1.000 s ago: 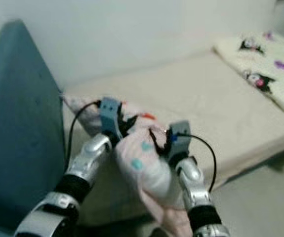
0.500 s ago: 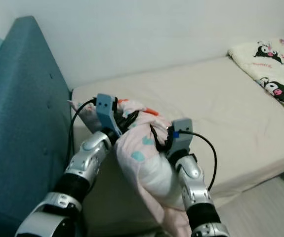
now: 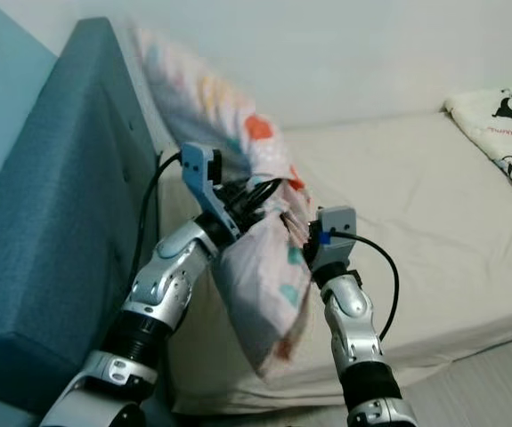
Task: Clean up the room
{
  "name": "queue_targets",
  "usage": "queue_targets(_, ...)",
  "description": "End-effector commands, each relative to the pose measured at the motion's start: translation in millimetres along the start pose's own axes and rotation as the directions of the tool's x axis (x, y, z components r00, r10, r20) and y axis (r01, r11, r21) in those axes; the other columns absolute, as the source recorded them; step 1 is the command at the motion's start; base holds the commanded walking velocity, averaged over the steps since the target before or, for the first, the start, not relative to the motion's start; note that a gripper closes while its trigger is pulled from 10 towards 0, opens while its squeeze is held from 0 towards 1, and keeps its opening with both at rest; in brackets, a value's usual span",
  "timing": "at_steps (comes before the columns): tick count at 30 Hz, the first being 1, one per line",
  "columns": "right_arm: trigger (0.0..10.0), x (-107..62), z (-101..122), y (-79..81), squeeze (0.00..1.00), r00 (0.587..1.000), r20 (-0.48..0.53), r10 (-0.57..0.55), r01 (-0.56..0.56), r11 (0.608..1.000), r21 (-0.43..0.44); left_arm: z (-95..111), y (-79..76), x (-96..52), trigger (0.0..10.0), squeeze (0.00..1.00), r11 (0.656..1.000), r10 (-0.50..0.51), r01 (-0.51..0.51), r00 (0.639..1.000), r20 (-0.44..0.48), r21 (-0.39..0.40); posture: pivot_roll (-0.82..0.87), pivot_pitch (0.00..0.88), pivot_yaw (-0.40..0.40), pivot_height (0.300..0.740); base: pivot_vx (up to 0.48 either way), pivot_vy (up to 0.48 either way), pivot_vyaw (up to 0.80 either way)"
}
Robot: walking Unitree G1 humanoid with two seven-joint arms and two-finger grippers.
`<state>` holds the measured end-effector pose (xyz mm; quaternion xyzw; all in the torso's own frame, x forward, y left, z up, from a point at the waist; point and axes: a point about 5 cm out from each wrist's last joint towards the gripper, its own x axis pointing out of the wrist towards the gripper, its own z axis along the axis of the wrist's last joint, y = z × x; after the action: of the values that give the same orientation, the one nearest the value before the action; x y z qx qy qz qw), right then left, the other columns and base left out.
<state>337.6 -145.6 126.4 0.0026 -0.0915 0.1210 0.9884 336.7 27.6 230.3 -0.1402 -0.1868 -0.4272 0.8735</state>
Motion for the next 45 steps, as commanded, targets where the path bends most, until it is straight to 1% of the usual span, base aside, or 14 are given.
queue_targets(1,10.0,-7.8,-19.6,0.2,0.0,0.994,-0.104,-0.013,0.014,1.0,0.008,17.4,-24.3,28.3,10.0,0.0,0.992,-0.107,0.101,0.99,0.088,0.07,-0.18,0.119,0.026,0.74,0.0,0.0,0.0)
queue_targets(3,10.0,-9.3,-19.4,-3.7,0.0,0.994,-0.103,-0.032,0.033,0.999,0.002,-2.8,-7.2,34.0,10.0,0.0,0.985,0.059,-0.055,0.998,-0.02,0.163,-0.18,0.12,0.03,0.74,0.0,0.0,0.0)
queue_targets(5,10.0,-11.0,-20.0,-5.1,0.0,0.994,-0.104,-0.042,0.042,0.999,0.0,-15.5,4.6,33.3,10.0,0.0,0.962,0.164,-0.137,0.982,-0.094,0.237,-0.19,0.123,0.034,0.74,0.0,0.0,0.0)
queue_targets(12,10.0,-13.5,-21.3,-4.6,0.0,0.993,-0.105,-0.052,0.053,0.999,0.002,-34.8,12.5,26.9,10.0,0.0,0.922,0.236,-0.148,0.947,-0.216,0.358,-0.19,0.129,0.04,0.74,0.0,0.0,0.0)
queue_targets(14,10.0,-14.9,-22.2,-3.5,0.0,0.993,-0.107,-0.058,0.059,0.998,0.004,-51.2,12.8,21.2,10.0,0.0,0.907,0.266,-0.133,0.917,-0.297,0.401,-0.2,0.14,0.052,0.74,0.0,0.0,0.0)
queue_targets(17,10.0,-15.9,-22.8,-2.3,0.0,0.992,-0.107,-0.062,0.063,0.998,0.005,-60.4,14.8,17.5,10.0,0.0,0.886,0.303,-0.137,0.895,-0.327,0.443,-0.21,0.143,0.058,0.74,0.0,0.0,0.0)
queue_targets(20,10.0,-19.0,-23.6,-2.2,0.0,0.991,-0.108,-0.074,0.075,0.997,0.002,-66.3,19.2,13.6,10.0,0.0,0.862,0.352,-0.165,0.875,-0.332,0.48,-0.23,0.154,0.074,0.74,0.0,0.0,0.0)
queue_targets(25,10.0,-28.0,-26.5,-5.0,0.0,0.988,-0.117,-0.103,0.103,0.995,-0.009,-69.2,22.2,12.2,10.0,0.0,0.862,0.397,-0.227,0.858,-0.325,0.454,-0.25,0.169,0.09,0.74,0.0,0.0,0.0)
queue_targets(33,10.0,-42.4,-25.8,-16.3,0.0,0.975,-0.126,-0.182,0.171,0.981,-0.092,-47.4,12.8,38.1,10.0,0.0,0.879,0.381,-0.285,0.902,-0.203,0.383,-0.28,0.188,0.098,0.74,0.0,0.0,0.0)
queue_targets(37,10.0,-50.9,-23.1,-32.9,0.0,0.95,-0.134,-0.282,0.26,0.952,-0.16,-29.5,15.0,51.3,10.0,0.0,0.838,0.4,-0.298,0.905,-0.143,0.458,-0.29,0.196,0.1,0.74,0.0,0.0,0.0)
queue_targets(41,10.0,-60.0,-21.9,-36.8,0.0,0.938,-0.143,-0.315,0.287,0.94,-0.185,-22.8,36.9,43.5,10.0,0.0,0.76,0.514,-0.369,0.845,-0.149,0.535,-0.3,0.206,0.105,0.74,0.0,0.0,0.0)
queue_targets(43,10.0,-63.2,-22.2,-36.3,0.0,0.936,-0.147,-0.321,0.293,0.938,-0.184,-28.1,53.0,27.5,10.0,0.0,0.712,0.605,-0.428,0.776,-0.177,0.557,-0.3,0.214,0.109,0.74,0.0,0.0,0.0)
queue_targets(44,10.0,-63.2,-22.2,-36.3,0.0,0.936,-0.147,-0.321,0.293,0.938,-0.184,-28.1,53.0,27.5,10.0,0.0,0.712,0.605,-0.428,0.776,-0.177,0.557,-0.3,0.214,0.109,0.74,0.0,0.0,0.0)
queue_targets(45,10.0,-64.5,-22.5,-35.7,0.0,0.934,-0.15,-0.324,0.295,0.938,-0.184,-32.8,60.5,17.0,10.0,0.0,0.687,0.648,-0.458,0.737,-0.191,0.563,-0.3,0.216,0.109,0.74,0.0,0.0,0.0)
